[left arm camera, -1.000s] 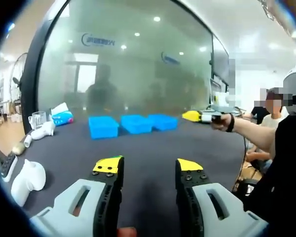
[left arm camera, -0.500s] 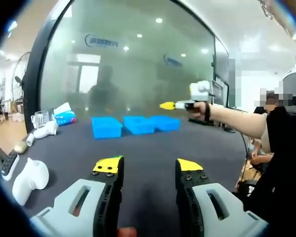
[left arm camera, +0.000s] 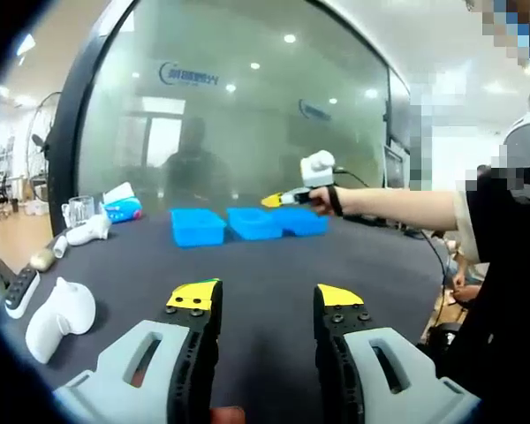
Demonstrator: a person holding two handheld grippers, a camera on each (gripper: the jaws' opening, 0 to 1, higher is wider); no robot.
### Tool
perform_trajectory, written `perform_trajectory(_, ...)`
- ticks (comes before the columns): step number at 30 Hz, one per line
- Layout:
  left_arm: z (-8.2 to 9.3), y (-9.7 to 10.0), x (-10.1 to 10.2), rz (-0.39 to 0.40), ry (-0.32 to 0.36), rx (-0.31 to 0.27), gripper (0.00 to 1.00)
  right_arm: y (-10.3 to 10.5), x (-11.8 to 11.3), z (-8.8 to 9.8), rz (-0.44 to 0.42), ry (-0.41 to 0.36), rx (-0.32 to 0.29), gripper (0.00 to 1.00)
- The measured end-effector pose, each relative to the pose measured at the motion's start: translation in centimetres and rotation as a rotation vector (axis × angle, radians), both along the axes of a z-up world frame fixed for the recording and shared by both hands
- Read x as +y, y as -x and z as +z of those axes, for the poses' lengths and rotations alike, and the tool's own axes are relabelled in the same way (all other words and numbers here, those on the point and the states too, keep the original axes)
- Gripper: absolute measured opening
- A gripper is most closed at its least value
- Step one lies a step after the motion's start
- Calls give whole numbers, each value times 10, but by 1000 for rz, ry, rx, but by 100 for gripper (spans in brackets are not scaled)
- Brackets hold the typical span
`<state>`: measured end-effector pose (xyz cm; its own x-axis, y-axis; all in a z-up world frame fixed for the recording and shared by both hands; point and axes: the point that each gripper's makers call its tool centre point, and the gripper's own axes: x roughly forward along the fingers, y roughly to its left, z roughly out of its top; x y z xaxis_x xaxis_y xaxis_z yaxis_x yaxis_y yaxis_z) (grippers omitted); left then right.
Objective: Sort the screws, nuts, and washers into the corresponding bins
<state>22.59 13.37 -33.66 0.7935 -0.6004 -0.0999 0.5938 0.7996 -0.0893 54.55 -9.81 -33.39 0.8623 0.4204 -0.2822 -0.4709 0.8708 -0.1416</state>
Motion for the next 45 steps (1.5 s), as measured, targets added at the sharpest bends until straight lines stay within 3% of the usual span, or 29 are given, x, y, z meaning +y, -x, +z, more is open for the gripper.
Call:
perform_trajectory(5,1,0,1,3,-1,-2,40,-13,-2,0,-36,1,-14,4)
perform_trajectory(11,-1,0,0,3,1,2,40,-13,-3,-5,-39,17,-23,6)
perform_trajectory(15,-1,-1,-1,1,1,1,40,-8,-3,-5,-27,33,-37,21)
perform_trajectory(24,0,-1,-4,-7,5,1,40,20,-7,-3,-3,14,-44,24)
perform_trajectory(32,3,-1,-5,-8,3,-5,40,69,-11,1,59,-11,-45,28)
perform_trajectory(40,9,-2,-8,-10,-7,-17,40,143,-15,12,131,-50,-85,30)
perform_trajectory(45,10,-2,-13,-19,-15,-16,40,186,-21,4,163,-37,-92,31)
